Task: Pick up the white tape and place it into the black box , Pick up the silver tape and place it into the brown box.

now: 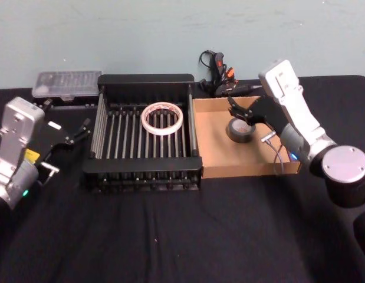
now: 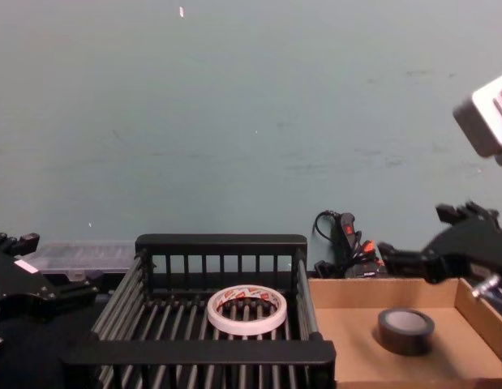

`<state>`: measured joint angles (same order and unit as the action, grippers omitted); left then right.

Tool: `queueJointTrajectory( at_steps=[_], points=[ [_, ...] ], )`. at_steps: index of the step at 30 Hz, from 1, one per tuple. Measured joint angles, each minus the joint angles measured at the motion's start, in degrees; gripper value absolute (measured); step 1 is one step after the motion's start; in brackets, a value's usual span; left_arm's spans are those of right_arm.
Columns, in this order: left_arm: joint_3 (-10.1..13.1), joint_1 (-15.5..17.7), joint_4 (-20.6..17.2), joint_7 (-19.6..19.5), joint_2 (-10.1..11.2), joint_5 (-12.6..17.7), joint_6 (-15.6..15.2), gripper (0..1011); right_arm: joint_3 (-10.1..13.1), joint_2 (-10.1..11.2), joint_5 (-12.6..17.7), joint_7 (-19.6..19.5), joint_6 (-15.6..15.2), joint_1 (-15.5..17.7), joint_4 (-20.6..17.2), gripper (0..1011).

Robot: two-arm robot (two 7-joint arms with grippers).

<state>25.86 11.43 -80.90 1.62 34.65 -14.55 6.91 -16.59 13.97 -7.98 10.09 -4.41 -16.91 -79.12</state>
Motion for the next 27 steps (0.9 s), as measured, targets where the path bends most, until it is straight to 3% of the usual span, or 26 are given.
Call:
queueJointTrajectory(
  at_steps=[16, 27],
  points=[
    [0.0, 0.0, 0.0, 0.0, 0.0, 0.0, 0.0, 1001, 3.0, -0.62, -0.81, 0.23, -0.62, 3.01, 1.23, 1002],
    [0.0, 0.0, 0.0, 0.0, 0.0, 0.0, 0.0, 1001, 2.99, -0.63, -0.84, 0.3, -0.67, 3.02, 1.26, 1002]
  ],
)
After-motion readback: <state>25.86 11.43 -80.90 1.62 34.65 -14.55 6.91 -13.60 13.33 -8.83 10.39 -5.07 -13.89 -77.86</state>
